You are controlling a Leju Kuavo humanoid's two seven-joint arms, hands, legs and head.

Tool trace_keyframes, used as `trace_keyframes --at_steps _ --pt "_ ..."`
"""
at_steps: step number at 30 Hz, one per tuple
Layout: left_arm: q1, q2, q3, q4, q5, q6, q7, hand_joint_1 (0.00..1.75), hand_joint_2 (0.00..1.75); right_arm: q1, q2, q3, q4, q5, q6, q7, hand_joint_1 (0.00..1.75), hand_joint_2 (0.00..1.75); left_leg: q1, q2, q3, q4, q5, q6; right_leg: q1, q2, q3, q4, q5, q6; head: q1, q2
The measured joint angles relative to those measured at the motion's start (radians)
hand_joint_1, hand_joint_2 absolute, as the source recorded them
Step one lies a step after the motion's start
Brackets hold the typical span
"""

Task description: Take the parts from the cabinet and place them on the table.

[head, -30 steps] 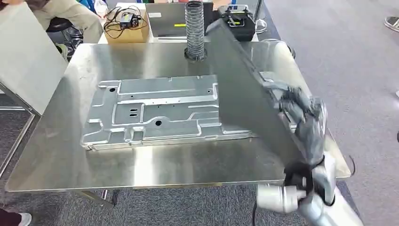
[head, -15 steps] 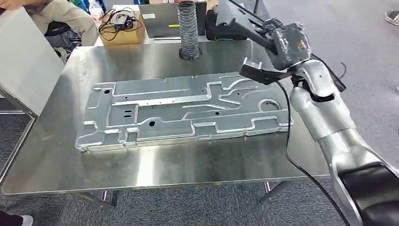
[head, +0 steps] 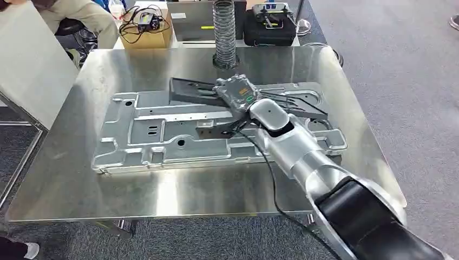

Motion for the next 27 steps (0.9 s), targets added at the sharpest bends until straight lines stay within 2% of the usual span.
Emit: trace_keyframes --at_steps 1,3,4,5,6,7,9,10,11,12,14,15,16,19,20,21,22,23,24,25,26,27 --pt "-0.001 0.0 0.0 0.0 0.0 0.0 -0.002 0.0 1.75 0.003 0.021 0.01 0.007 0.002 0.0 -0.003 1.75 1.75 -0.003 0.0 -0.003 0.004 -0.001 -0.005 0.004 0.001 -0.001 -0.016 -0.001 -0.005 0.0 0.0" --pt "0.001 0.0 0.0 0.0 -0.002 0.0 -0.005 0.0 1.75 0.018 0.037 0.022 0.02 0.002 0.0 -0.01 1.75 1.75 -0.001 0.0 0.0 -0.002 0.0 -0.016 0.011 0.002 -0.001 -0.012 -0.005 -0.015 0.0 0.0" --pt "0.001 -0.001 0.0 0.0 -0.004 -0.002 -0.008 0.0 1.75 0.023 0.042 0.027 0.024 0.002 0.0 -0.015 1.75 1.75 0.0 0.0 0.002 -0.004 0.0 -0.022 0.011 0.001 0.001 -0.015 -0.004 -0.021 0.001 0.0" --pt "0.003 -0.002 0.0 0.0 -0.008 -0.004 -0.01 0.0 1.75 0.026 0.045 0.031 0.029 -0.003 0.0 -0.02 1.75 1.75 0.003 0.0 -0.002 0.0 -0.009 -0.028 0.001 0.0 0.01 -0.026 0.001 -0.03 0.0 0.0" --pt "0.006 -0.002 0.0 0.0 -0.008 -0.007 -0.011 0.0 1.75 0.027 0.045 0.032 0.034 -0.01 0.001 -0.022 1.75 1.75 0.004 0.003 -0.009 0.029 -0.028 -0.031 0.002 -0.001 0.014 -0.03 0.001 -0.035 0.0 0.0" --pt "0.008 -0.002 0.0 0.0 -0.01 -0.007 -0.012 0.0 1.75 0.028 0.045 0.032 0.038 -0.013 0.001 -0.023 1.75 1.75 0.004 0.003 -0.034 0.087 -0.061 -0.033 0.002 -0.001 0.015 -0.03 0.001 -0.04 -0.001 0.0" --pt "0.009 -0.002 0.0 0.0 -0.013 -0.007 -0.012 0.0 1.75 0.041 0.045 0.034 0.049 -0.016 0.002 -0.026 1.75 1.75 0.005 0.003 -0.112 0.252 -0.132 -0.039 0.005 -0.001 0.017 -0.03 -0.002 -0.044 0.0 0.0" --pt "0.01 -0.003 0.0 0.0 -0.016 -0.007 -0.012 0.0 1.75 0.053 0.044 0.035 0.056 -0.018 0.002 -0.027 1.75 1.75 0.005 0.003 -0.143 0.312 -0.145 -0.041 0.006 0.0 0.018 -0.03 -0.002 -0.044 -0.002 0.0" --pt "0.01 -0.003 -0.001 0.0 -0.019 -0.007 -0.012 0.0 1.75 0.064 0.042 0.037 0.063 -0.019 0.002 -0.027 1.75 1.75 0.007 0.003 -0.148 0.314 -0.132 -0.041 0.006 0.0 0.02 -0.03 -0.003 -0.044 -0.001 0.0" --pt "0.011 -0.003 -0.002 0.0 -0.021 -0.007 -0.014 0.0 1.75 0.074 0.04 0.038 0.068 -0.022 0.002 -0.03 1.75 1.75 0.008 0.003 -0.129 0.268 -0.097 -0.041 0.006 0.001 0.021 -0.029 -0.004 -0.042 -0.001 0.0" --pt "0.011 -0.002 -0.004 0.0 -0.023 -0.007 -0.026 0.0 1.75 0.084 0.037 0.039 0.076 -0.028 0.0 -0.031 1.75 1.75 0.011 0.004 -0.046 0.092 -0.005 -0.04 0.005 0.004 0.024 -0.022 -0.01 -0.034 -0.001 0.0" --pt "0.012 -0.003 -0.005 0.0 -0.026 -0.008 -0.037 0.0 1.75 0.087 0.034 0.04 0.08 -0.031 0.0 -0.031 0.0 0.0 0.013 0.004 -0.017 0.024 0.004 -0.038 0.005 0.005 0.023 -0.018 -0.014 -0.029 -0.001 0.0" --pt "0.011 -0.003 -0.006 0.001 -0.029 -0.009 -0.049 0.0 1.75 0.09 0.029 0.039 0.084 -0.038 -0.001 -0.032 0.0 0.0 0.006 0.002 -0.008 0.011 -0.005 -0.031 0.013 0.005 0.017 -0.011 -0.016 -0.023 -0.002 0.0" --pt "0.016 -0.003 -0.011 0.001 -0.029 -0.013 -0.059 0.0 1.75 0.114 0.019 0.039 0.093 -0.055 -0.004 -0.039 0.0 0.0 0.004 0.001 -0.011 0.017 -0.004 -0.012 0.012 0.005 0.02 -0.02 -0.011 -0.009 0.002 0.0" --pt "0.016 -0.004 -0.013 0.001 -0.03 -0.014 -0.06 0.0 1.75 0.12 0.016 0.039 0.095 -0.061 -0.005 -0.042 0.0 0.0 0.008 0.002 -0.008 0.009 0.001 -0.003 0.011 0.006 0.019 -0.017 -0.015 -0.002 0.001 0.0" --pt "0.016 -0.005 -0.015 0.001 -0.031 -0.015 -0.061 0.0 1.75 0.125 0.013 0.037 0.096 -0.067 -0.006 -0.045 0.0 0.0 0.009 0.003 -0.006 0.007 0.003 0.002 0.007 0.005 0.013 0.001 -0.03 0.003 0.003 0.0" --pt "0.014 -0.005 -0.016 0.001 -0.032 -0.016 -0.063 0.0 1.75 0.127 0.011 0.034 0.098 -0.073 -0.008 -0.051 0.0 0.0 0.009 0.004 -0.007 0.006 0.003 0.008 0.008 0.004 -0.012 0.055 -0.065 0.007 0.006 0.0" --pt "0.013 -0.005 -0.017 0.001 -0.032 -0.016 -0.065 0.0 0.0 0.131 0.009 0.033 0.1 -0.076 -0.01 -0.054 0.0 0.0 0.008 0.005 -0.007 0.006 0.003 0.01 0.007 0.004 -0.051 0.137 -0.105 0.01 0.006 0.0" --pt "0.013 -0.005 -0.018 0.001 -0.033 -0.016 -0.066 0.0 0.0 0.137 0.008 0.032 0.102 -0.079 -0.011 -0.055 0.0 0.0 0.007 0.005 -0.007 0.007 0.002 0.012 0.007 0.004 -0.091 0.22 -0.139 0.012 0.006 0.0" --pt "0.013 -0.005 -0.018 0.001 -0.033 -0.014 -0.068 0.0 0.0 0.145 0.007 0.031 0.104 -0.081 -0.015 -0.06 0.0 0.0 0.006 0.005 -0.007 0.008 0.002 0.013 0.007 0.004 -0.124 0.287 -0.157 0.013 0.006 0.0" --pt "0.013 -0.005 -0.018 0.001 -0.033 -0.012 -0.068 0.0 0.0 0.149 0.006 0.03 0.105 -0.084 -0.016 -0.062 0.0 0.0 0.006 0.005 -0.007 0.008 0.001 0.013 0.007 0.004 -0.136 0.305 -0.152 0.012 0.006 0.0" --pt "0.013 -0.005 -0.018 0.001 -0.034 -0.01 -0.068 0.0 0.0 0.152 0.007 0.029 0.106 -0.088 -0.017 -0.064 0.0 0.0 0.005 0.004 -0.005 0.008 0.001 0.013 0.007 0.004 -0.125 0.278 -0.127 0.009 0.006 0.0"
